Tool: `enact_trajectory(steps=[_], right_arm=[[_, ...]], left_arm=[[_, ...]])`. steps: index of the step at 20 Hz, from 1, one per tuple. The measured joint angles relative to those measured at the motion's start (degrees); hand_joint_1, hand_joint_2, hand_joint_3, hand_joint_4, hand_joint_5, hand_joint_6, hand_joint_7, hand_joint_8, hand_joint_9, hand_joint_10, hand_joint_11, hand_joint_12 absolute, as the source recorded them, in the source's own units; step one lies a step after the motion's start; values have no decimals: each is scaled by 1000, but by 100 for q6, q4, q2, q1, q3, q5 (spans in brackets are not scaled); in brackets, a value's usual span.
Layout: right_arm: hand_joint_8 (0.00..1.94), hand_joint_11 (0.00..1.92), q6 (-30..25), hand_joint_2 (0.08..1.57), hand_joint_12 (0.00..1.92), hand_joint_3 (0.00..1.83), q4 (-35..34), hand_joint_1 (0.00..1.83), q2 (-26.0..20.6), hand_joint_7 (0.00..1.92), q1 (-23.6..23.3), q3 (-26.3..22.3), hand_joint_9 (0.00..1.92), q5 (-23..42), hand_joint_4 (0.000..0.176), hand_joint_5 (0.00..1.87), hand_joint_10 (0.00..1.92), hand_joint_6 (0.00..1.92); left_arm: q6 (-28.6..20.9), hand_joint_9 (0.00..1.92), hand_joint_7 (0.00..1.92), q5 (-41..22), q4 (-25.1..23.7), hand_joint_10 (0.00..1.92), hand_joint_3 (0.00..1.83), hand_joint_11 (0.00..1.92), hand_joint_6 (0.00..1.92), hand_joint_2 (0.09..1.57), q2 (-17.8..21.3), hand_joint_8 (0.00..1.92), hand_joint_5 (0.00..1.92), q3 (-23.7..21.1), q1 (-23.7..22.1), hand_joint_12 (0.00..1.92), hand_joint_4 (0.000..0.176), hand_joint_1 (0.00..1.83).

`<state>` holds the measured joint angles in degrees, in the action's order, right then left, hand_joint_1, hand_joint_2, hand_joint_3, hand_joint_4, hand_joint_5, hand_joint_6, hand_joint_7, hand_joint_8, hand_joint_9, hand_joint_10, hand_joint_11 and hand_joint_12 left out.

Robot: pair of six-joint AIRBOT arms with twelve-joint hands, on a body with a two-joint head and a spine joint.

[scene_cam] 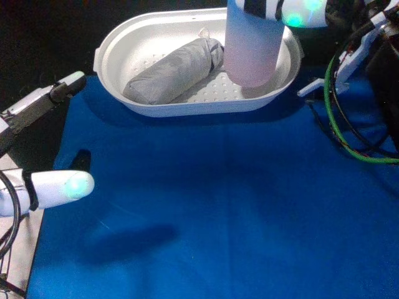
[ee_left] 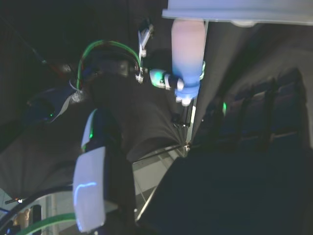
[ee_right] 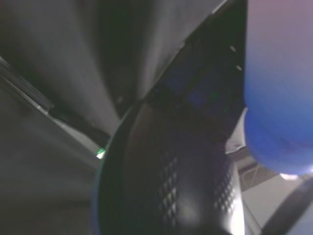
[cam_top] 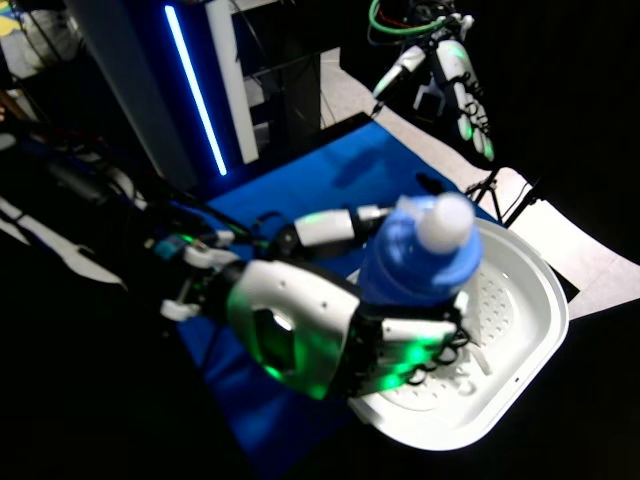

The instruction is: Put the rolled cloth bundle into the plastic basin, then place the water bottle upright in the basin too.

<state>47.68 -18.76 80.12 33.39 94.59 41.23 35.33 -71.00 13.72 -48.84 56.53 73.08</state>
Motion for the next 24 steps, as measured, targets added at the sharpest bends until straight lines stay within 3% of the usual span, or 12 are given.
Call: enact_trajectory(steps=[2, 5, 6, 8, 11, 15, 17, 20, 21, 22, 24], right_arm=[[1334, 1022, -11, 1172, 1905, 0, -24, 1139, 37, 905, 15, 87, 1030, 4, 0, 857, 1724, 1181], [1308, 1027, -33, 1161, 1875, 0, -28, 1146, 166, 888, 79, 249, 1012, 26, 0, 877, 1702, 1152], [1232, 1055, -76, 1152, 1838, 0, -13, 1221, 267, 963, 114, 367, 1043, 26, 0, 863, 1660, 1060], [1144, 1078, -356, 1145, 1807, 0, 4, 1229, 494, 997, 208, 664, 1080, 44, 0, 849, 1640, 1087], [1286, 1119, -393, 1152, 1870, 0, 33, 1151, 542, 990, 308, 717, 1128, 4, 0, 896, 1674, 1121], [1253, 1091, -396, 1121, 1825, 0, 22, 1166, 522, 1030, 330, 758, 1129, 22, 0, 956, 1636, 1026], [1152, 1023, -393, 1113, 1787, 0, 24, 1250, 511, 1043, 330, 758, 1071, 22, 0, 945, 1576, 895], [1197, 923, -398, 1146, 1638, 0, 31, 1252, 511, 989, 348, 758, 940, 44, 0, 849, 1408, 962], [987, 791, -396, 1093, 1463, 0, 33, 1346, 511, 1003, 348, 758, 861, 42, 0, 815, 1201, 177], [493, 706, -398, 989, 1356, 1, 28, 1067, 511, 904, 348, 758, 809, 42, 0, 794, 1021, 10], [161, 623, -400, 949, 1204, 1, 33, 968, 511, 891, 348, 758, 771, 42, 0, 685, 794, 0]], left_arm=[[-7, 0, 0, -7, 0, 0, 4, 0, 0, 892, -2, 0, 0, 0, 0, 0, 162, 428], [-33, 0, 0, -42, 4, 0, 8, 0, 0, 908, -79, 0, 1, 0, 0, 0, 157, 438], [-48, 0, 0, -57, -13, 0, 3, 0, 0, 899, -92, 0, 1, 7, 2, 0, 170, 442], [-96, 0, 0, -149, -4, 0, 0, 0, 2, 894, -142, 0, 7, 74, 0, 0, 173, 455], [-116, 0, 0, -175, -2, 0, 0, 0, 2, 891, -168, 0, 6, 98, 2, 0, 176, 453], [-133, 0, 0, -251, -37, 0, 0, 0, 2, 885, -173, 0, 6, 103, 2, 0, 176, 470], [-136, 0, 0, -251, -37, 0, 0, 0, 3, 889, -173, 0, 12, 103, 2, 0, 165, 486], [-151, 0, 0, -254, -33, 0, 0, 0, 4, 891, -173, 0, 18, 103, 2, 0, 169, 480], [-151, 0, 0, -251, -33, 0, 0, 0, 3, 891, -173, 0, 18, 103, 2, 0, 174, 477], [-153, 0, 0, -254, -33, 0, 0, 0, 5, 891, -173, 0, 23, 103, 2, 0, 166, 475], [-155, 0, 0, -254, -35, 0, 0, 0, 2, 891, -173, 0, 21, 103, 2, 0, 172, 482]])
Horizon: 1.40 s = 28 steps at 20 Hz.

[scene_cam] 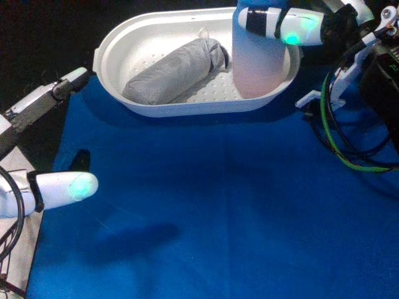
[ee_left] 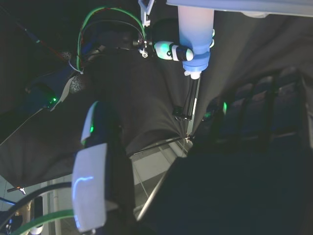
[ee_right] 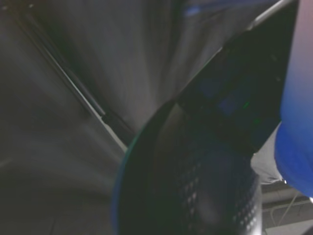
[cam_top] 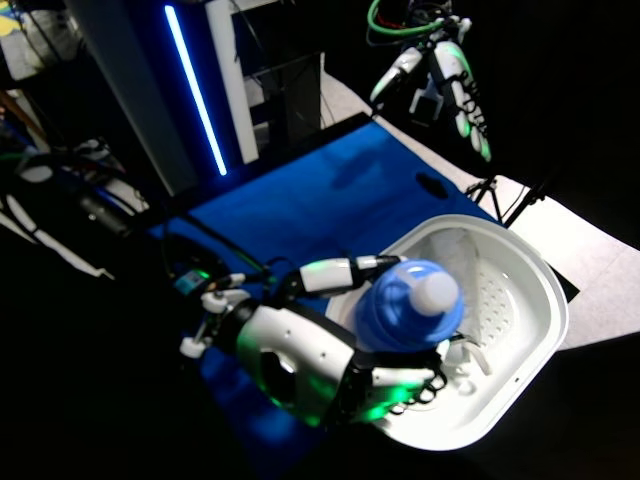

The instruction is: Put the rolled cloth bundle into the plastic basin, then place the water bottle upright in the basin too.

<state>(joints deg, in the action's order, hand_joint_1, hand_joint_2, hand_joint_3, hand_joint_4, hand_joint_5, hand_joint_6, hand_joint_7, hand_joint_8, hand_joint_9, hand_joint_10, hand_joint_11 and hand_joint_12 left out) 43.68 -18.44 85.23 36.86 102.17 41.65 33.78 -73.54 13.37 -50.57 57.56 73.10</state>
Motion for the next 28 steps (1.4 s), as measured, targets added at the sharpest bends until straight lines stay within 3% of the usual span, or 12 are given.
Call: enact_trajectory(steps=[1, 3, 4, 7, 8, 13, 15, 16, 19, 21, 24, 28], right_arm=[[89, 595, -2, 953, 1162, 0, -2, 953, 0, 873, 0, 0, 773, 2, 1, 660, 694, 0], [1, 565, -7, 980, 1007, 0, 0, 917, 0, 822, 0, 0, 818, 7, 23, 604, 373, 1], [0, 559, -15, 987, 974, 0, -9, 894, 0, 802, 0, 0, 836, 26, 20, 578, 269, 1], [1, 550, -20, 997, 909, 2, -24, 874, -4, 777, 0, 0, 859, 90, 24, 560, 134, 0], [0, 555, -20, 997, 912, 3, -24, 870, -7, 757, 0, 0, 863, 87, 30, 561, 121, 0], [0, 538, -20, 1010, 835, 0, -20, 834, -26, 701, 0, -20, 845, 87, 42, 532, 44, 1], [4, 547, -17, 1021, 792, 0, -13, 830, -66, 734, 0, -55, 864, 90, 39, 528, 35, 0], [0, 534, -17, 1007, 820, 0, -20, 816, -81, 707, 0, -72, 854, 98, 50, 518, 23, 0], [2, 494, -17, 1007, 813, 0, -24, 808, -160, 675, 13, -168, 797, 184, 55, 472, 0, 0], [7, 447, -17, 1008, 749, 0, -26, 817, -208, 715, 22, -232, 756, 240, 54, 439, 2, 0], [0, 466, -22, 1034, 495, 1, -4, 804, -247, 687, 22, -282, 700, 378, 61, 394, 0, 0], [2, 473, -22, 1072, 472, 8, -2, 828, -264, 677, 22, -291, 676, 396, 57, 380, 8, 0]], left_arm=[[0, 0, 0, 0, 0, 0, 0, 0, 2, 891, 0, 0, 21, 0, 0, 0, 173, 482], [0, 0, 0, 0, 9, 0, 0, 0, 2, 888, 0, 0, 22, 0, 0, 0, 174, 484], [0, 0, 0, 2, 9, 0, 0, 0, 0, 885, 0, 0, 19, 0, 0, 0, 168, 488], [-2, 0, 0, 0, 13, 0, 0, 0, 0, 877, -2, 0, 10, 0, 0, 0, 169, 469], [-2, 0, 0, 0, 17, 0, 0, 0, 1, 883, 0, 0, 12, 0, 0, 0, 162, 474], [-2, 0, 0, 2, 17, 0, 1, 0, 3, 891, 0, 0, 14, 0, 0, 0, 162, 489], [-4, 0, 0, 2, 28, 0, 1, 0, 2, 894, -7, 0, 14, -2, 0, 0, 158, 497], [-7, 0, 0, 4, 31, 0, 1, 0, 0, 893, -7, 0, 11, 0, 0, 0, 153, 492], [-17, 0, 0, 9, 35, 0, 1, 0, 0, 895, -7, 0, 2, 0, 0, 0, 154, 482], [-17, 0, 0, 7, 37, 0, 0, 0, 4, 890, -7, 0, 12, 0, 0, 0, 175, 492], [-20, 0, 0, 11, 59, 0, 0, 0, 3, 883, -31, 0, 15, -2, 0, 0, 176, 486], [-20, 0, 0, 39, 68, 0, 0, 0, 1, 886, -31, 0, 11, 0, 0, 0, 176, 485]])
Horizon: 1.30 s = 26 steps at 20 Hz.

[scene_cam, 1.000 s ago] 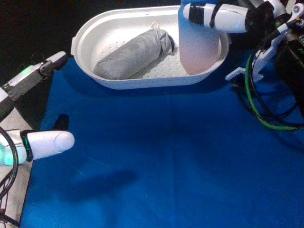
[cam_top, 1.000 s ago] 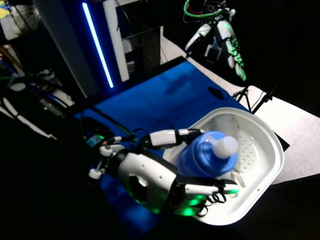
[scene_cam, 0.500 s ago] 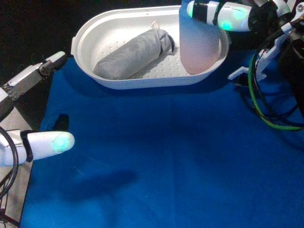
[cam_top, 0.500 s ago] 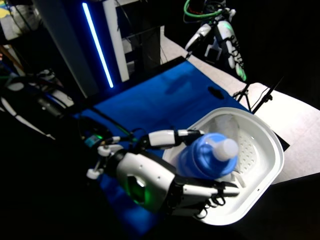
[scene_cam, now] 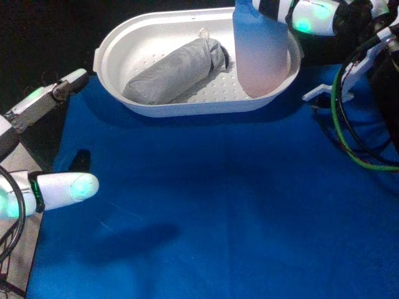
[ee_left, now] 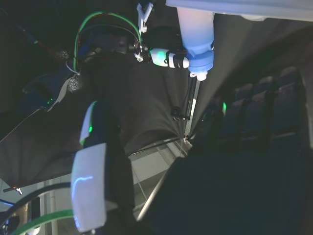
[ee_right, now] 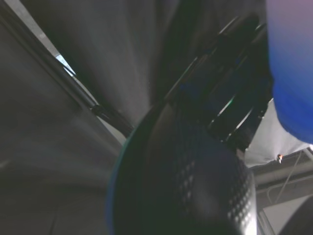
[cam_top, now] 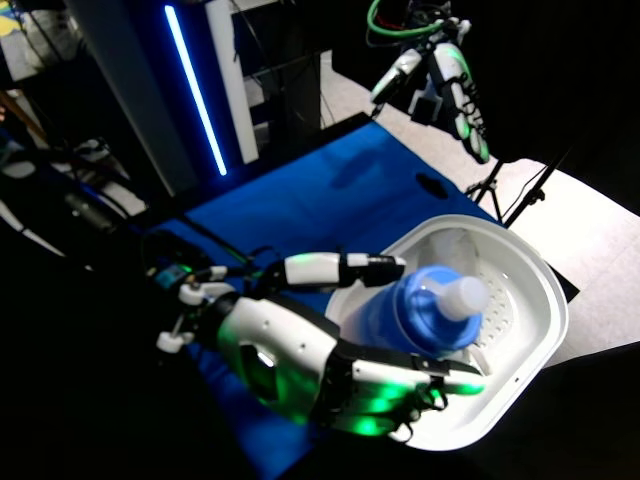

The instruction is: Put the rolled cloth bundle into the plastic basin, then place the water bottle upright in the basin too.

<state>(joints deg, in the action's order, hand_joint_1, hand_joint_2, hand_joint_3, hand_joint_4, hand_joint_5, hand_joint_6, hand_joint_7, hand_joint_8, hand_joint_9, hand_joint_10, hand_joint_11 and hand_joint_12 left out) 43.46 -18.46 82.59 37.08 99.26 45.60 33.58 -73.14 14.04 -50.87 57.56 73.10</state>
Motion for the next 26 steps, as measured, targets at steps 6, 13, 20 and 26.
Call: enact_trajectory(steps=[6, 13, 20, 26], right_arm=[[3, 419, 0, 1098, 479, 0, 2, 811, -59, 672, 2, -26, 730, -7, 60, 354, 15, 0], [0, 384, 0, 1075, 459, 0, 35, 790, -173, 630, 2, -170, 716, -11, 60, 317, 1, 0], [0, 0, -7, 1012, 315, 0, 448, 714, -710, 214, 2, -719, 232, 378, 173, 85, 0, 0], [0, 20, -13, 980, 247, 1, 522, 707, -754, 207, 72, -780, 243, 382, 161, 57, 9, 0]], left_arm=[[0, 0, 0, 2, 13, 0, 0, 0, 0, 879, 0, 0, 7, 0, 0, 0, 176, 467], [2, 0, 0, 11, 13, 0, 0, 0, 0, 878, -11, 0, 2, 0, 4, 0, 176, 466], [2, 0, 0, 55, 57, 0, 0, 0, 5, 877, -11, 0, 19, -2, 7, 0, 175, 482], [2, 0, 0, 81, 87, 0, 2, 66, 0, 886, -13, 0, 6, -15, 24, 32, 140, 446]])
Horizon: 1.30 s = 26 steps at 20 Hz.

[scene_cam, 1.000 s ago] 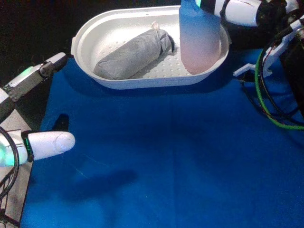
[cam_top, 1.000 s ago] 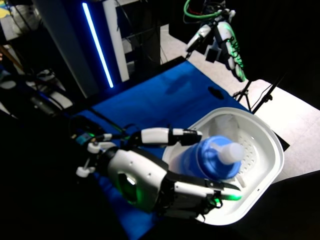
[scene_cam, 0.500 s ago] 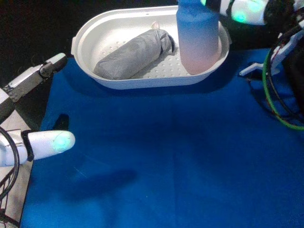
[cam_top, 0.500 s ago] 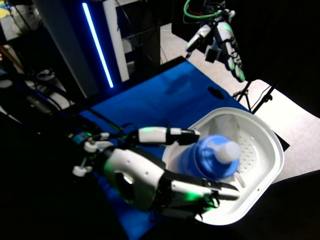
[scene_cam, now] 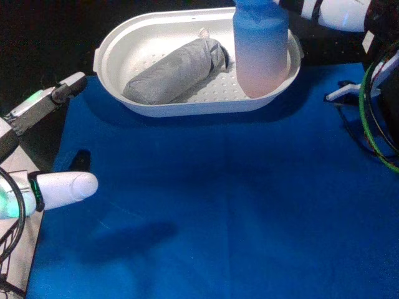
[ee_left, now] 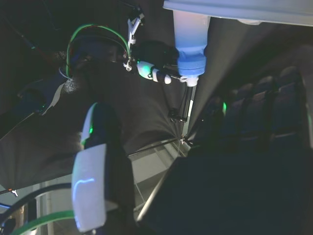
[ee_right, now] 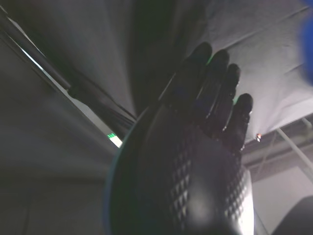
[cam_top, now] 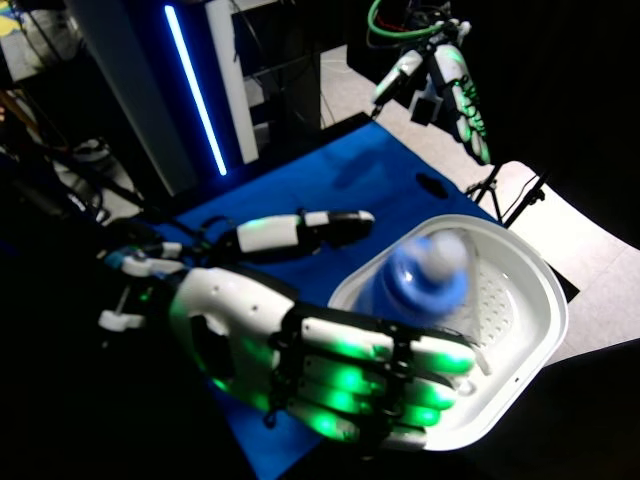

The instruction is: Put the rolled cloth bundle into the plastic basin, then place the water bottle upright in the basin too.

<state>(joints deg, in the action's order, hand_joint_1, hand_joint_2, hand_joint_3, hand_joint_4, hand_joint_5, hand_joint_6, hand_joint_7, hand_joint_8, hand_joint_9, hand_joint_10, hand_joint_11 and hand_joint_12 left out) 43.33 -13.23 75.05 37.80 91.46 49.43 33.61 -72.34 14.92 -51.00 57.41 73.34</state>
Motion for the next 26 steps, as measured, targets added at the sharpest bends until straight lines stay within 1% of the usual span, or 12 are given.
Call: enact_trajectory(steps=[3, 5, 8, 10, 12, 15, 16, 18, 19, 20, 21, 26], right_arm=[[3, 0, 0, 993, 414, 0, -2, 716, -35, 213, 0, -20, 261, 0, 155, 37, 5, 1], [4, 0, -2, 984, 367, 0, 11, 699, -118, 230, 26, -98, 270, 17, 156, 32, 4, 3], [1, 0, -4, 980, 249, 0, 157, 678, -345, 242, 105, -334, 262, 98, 163, 33, 0, 0], [3, 0, -4, 926, 230, 0, 223, 698, -494, 257, 188, -490, 241, 210, 172, 40, 1, 3], [2, 0, -4, 924, 185, 0, 269, 697, -638, 225, 254, -656, 219, 317, 163, 41, 1, 0], [0, 0, -4, 932, 215, 2, 396, 696, -960, 196, 326, -997, 208, 459, 173, 55, 0, 1], [0, 0, -4, 955, 252, 3, 551, 665, -1102, 183, 387, -1137, 185, 538, 154, 47, 0, 0], [1, 0, -4, 924, 397, 0, 623, 631, -1314, 234, 632, -1381, 180, 796, 159, 82, 0, 1], [0, 0, -4, 915, 438, 0, 638, 613, -1423, 242, 769, -1497, 184, 870, 164, 79, 1, 0], [2, 0, -2, 931, 358, 2, 649, 580, -1626, 227, 1016, -1720, 159, 1005, 150, 52, 2, 1], [0, 0, 70, 956, 192, 3, 660, 600, -1930, 205, 1204, -2033, 128, 1108, 164, 45, 0, 3], [7, 4, 1049, 910, 19, 0, 664, 738, -2914, 227, 1624, -3023, 170, 1416, 167, 89, 14, 6]], left_arm=[[-2, 0, 0, -13, 13, 0, 0, 73, 2, 875, -26, 0, 10, -11, 11, 37, 134, 444], [-2, 0, 0, 9, 11, 0, 1, 69, 1, 881, -28, 0, 11, -11, 11, 37, 117, 451], [-4, 0, 0, -22, 39, 0, 3, 55, 0, 886, -28, 0, 4, -11, 35, 34, 114, 431], [0, 0, 0, -31, 85, 0, 0, 17, 0, 881, -28, 0, 0, -11, 52, 20, 136, 428], [-2, 0, 0, -63, 136, 0, 5, 10, 1, 894, -28, 0, 1, -11, 52, 18, 129, 438], [-2, 0, 0, -155, 168, 0, 0, 0, 0, 880, -26, 0, 0, -31, 85, 0, 140, 408], [-2, 0, 0, -212, 190, 0, 0, 0, 0, 882, -26, 0, 0, -31, 131, 0, 132, 391], [-4, 0, 0, -297, 306, 0, 2, 12, 0, 886, -7, 0, 0, -61, 181, 5, 117, 400], [-2, 0, 0, -315, 341, 0, 2, 14, 0, 889, 22, 0, 0, -81, 188, 6, 128, 410], [-2, 0, 0, -398, 380, 0, 1, 0, 0, 888, 42, 0, 0, -81, 190, 0, 155, 418], [-2, 0, 0, -472, 391, 0, 0, 0, 0, 887, 83, 0, 0, -90, 216, 0, 176, 432], [15, 0, 0, -695, 348, 0, 0, 0, 1, 897, 431, 0, 4, -238, 420, 0, 176, 496]])
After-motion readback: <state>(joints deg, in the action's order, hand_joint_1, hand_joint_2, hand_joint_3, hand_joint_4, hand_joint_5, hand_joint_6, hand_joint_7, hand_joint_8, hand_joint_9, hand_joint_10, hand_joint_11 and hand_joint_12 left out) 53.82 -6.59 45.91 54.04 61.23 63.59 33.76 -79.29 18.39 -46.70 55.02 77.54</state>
